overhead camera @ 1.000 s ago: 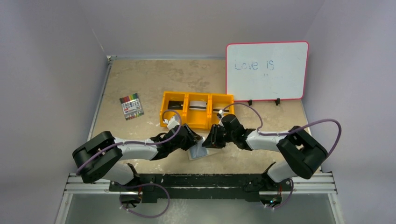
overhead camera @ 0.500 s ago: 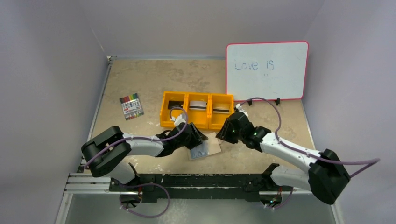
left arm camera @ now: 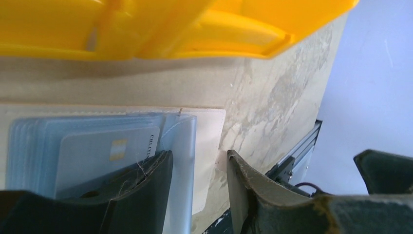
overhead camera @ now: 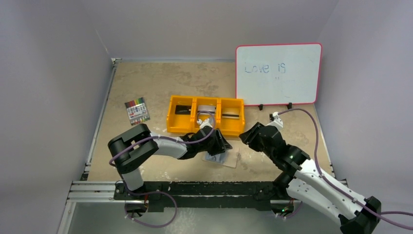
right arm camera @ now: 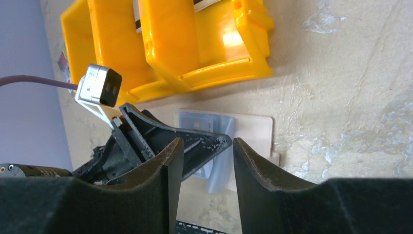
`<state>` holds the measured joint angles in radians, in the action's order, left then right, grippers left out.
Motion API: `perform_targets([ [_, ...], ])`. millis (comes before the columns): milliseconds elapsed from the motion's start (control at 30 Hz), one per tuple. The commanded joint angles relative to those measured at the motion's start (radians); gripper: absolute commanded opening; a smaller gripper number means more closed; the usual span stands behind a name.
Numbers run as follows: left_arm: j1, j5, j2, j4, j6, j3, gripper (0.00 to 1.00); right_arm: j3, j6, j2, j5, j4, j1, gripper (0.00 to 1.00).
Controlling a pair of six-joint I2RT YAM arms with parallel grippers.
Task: Take the credit cards out of the card holder
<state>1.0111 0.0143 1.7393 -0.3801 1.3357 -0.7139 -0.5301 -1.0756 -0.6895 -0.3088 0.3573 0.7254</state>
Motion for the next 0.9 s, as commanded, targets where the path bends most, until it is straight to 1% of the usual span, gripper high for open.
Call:
perform_targets([
  [0,0.035,-0.025,0.003,0.026,-0.084,-0.067,0.45,0.032,-0.045,0.054,-0.062,0.042,-0.001,0.46],
  [67,0.043,-0.022,-0.007,0.067,-0.116,-0.101,0.47,0.044,-0.07,0.076,-0.063,0.055,-0.001,0.46],
  [133,0.049,-0.019,-0.017,0.075,-0.126,-0.111,0.48,0.052,-0.086,0.092,-0.067,0.06,-0.001,0.46],
  [233,0.052,-0.029,-0.03,0.053,-0.128,-0.111,0.49,0.055,-0.114,0.103,-0.086,0.079,-0.001,0.47],
  [333,0.054,-0.075,-0.013,0.038,-0.127,-0.118,0.5,0.041,-0.152,0.101,-0.123,0.132,-0.001,0.47],
  [533,0.078,-0.177,0.06,-0.099,-0.087,-0.118,0.5,0.026,-0.165,0.1,-0.154,0.18,-0.001,0.47],
  [700,0.085,-0.189,0.076,-0.086,-0.099,-0.134,0.5,0.023,-0.139,0.115,-0.129,0.167,-0.001,0.47],
  [800,0.087,-0.162,0.038,-0.095,-0.112,-0.11,0.5,0.032,-0.144,0.138,-0.124,0.162,-0.001,0.47],
  [867,0.086,-0.158,0.018,-0.081,-0.142,-0.121,0.5,0.042,-0.144,0.155,-0.126,0.154,-0.001,0.47],
])
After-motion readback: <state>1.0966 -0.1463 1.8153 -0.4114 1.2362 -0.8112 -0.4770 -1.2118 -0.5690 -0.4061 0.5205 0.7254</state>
